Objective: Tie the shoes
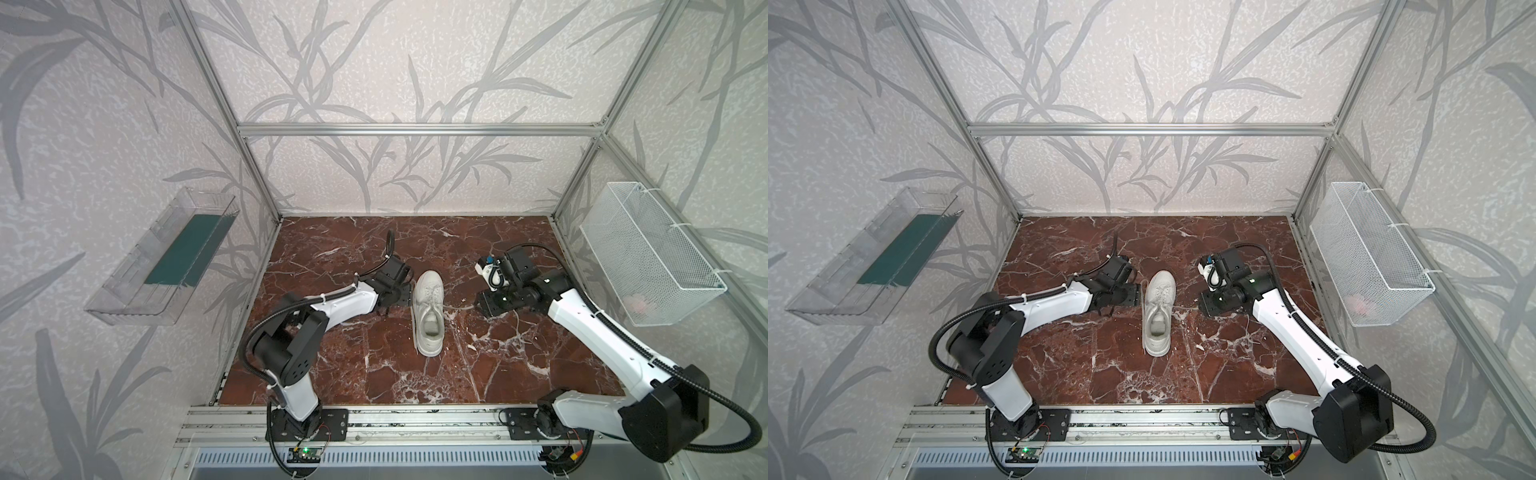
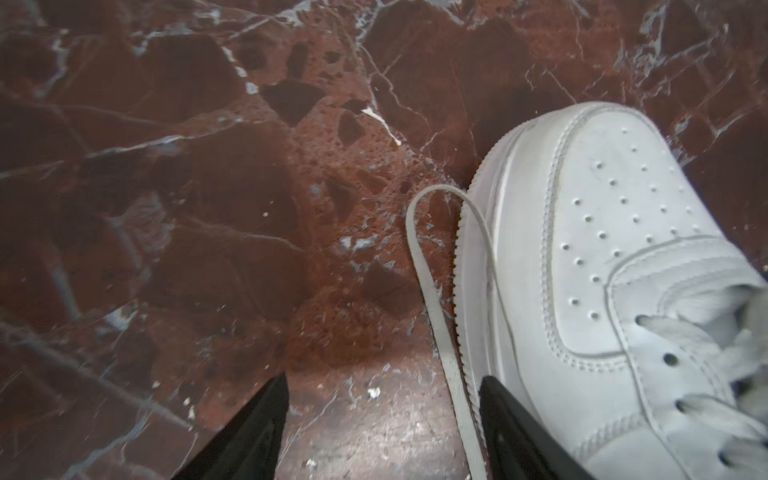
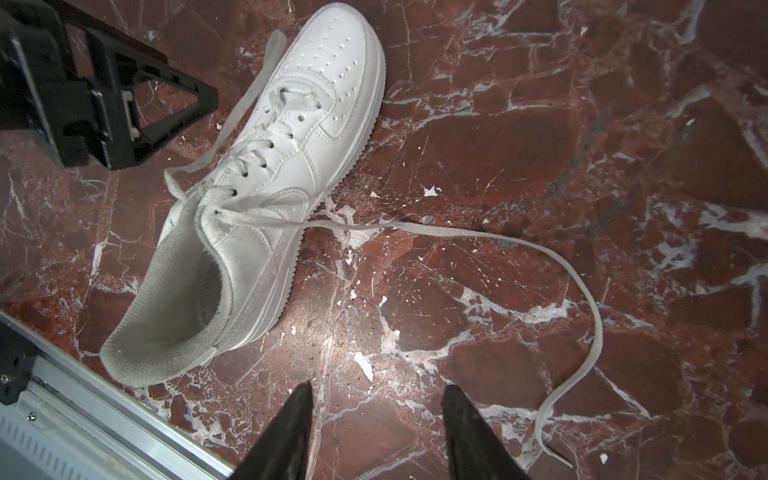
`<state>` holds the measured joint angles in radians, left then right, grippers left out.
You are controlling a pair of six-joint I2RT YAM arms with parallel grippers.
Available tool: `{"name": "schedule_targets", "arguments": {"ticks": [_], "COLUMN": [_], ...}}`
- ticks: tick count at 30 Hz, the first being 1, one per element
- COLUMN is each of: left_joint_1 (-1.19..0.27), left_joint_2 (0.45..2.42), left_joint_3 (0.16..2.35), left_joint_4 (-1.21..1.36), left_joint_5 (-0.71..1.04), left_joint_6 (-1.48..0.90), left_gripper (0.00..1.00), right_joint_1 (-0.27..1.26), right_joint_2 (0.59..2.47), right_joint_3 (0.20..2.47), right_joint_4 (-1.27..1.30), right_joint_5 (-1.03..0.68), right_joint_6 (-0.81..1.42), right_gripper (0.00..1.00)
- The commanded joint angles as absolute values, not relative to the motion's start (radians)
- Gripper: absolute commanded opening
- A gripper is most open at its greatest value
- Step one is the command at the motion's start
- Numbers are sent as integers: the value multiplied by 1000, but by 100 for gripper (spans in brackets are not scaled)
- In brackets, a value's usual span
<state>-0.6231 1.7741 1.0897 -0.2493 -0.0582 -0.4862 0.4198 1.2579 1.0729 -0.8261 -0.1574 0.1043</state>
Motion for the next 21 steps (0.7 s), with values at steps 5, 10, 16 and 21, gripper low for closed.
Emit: {"name": "schedule_targets", "arguments": {"ticks": [5, 10, 16, 21], "left_joint_1": [-637, -638, -642, -643], "left_joint_2": [1898, 1946, 2000, 2025], "left_joint_3": [1242, 1281, 1341, 1363], "left_joint_4": [-373, -363, -405, -415], "left_joint_5": [-132, -125, -135, -151], "left_joint_6": [-492, -481, -454, -453], "left_gripper": [54, 49, 48, 45], "right_joint_1": [376, 367, 358, 353], "right_joint_2": [1233, 1240, 1241, 1236], "right_joint_3": [1052, 1052, 1050, 1039], "right_joint_4": [-823, -824, -826, -825], "right_joint_5": [-188, -202, -193, -198], "right_joint_6": [79, 68, 61, 60], "right_gripper": [52, 53, 53, 53]}}
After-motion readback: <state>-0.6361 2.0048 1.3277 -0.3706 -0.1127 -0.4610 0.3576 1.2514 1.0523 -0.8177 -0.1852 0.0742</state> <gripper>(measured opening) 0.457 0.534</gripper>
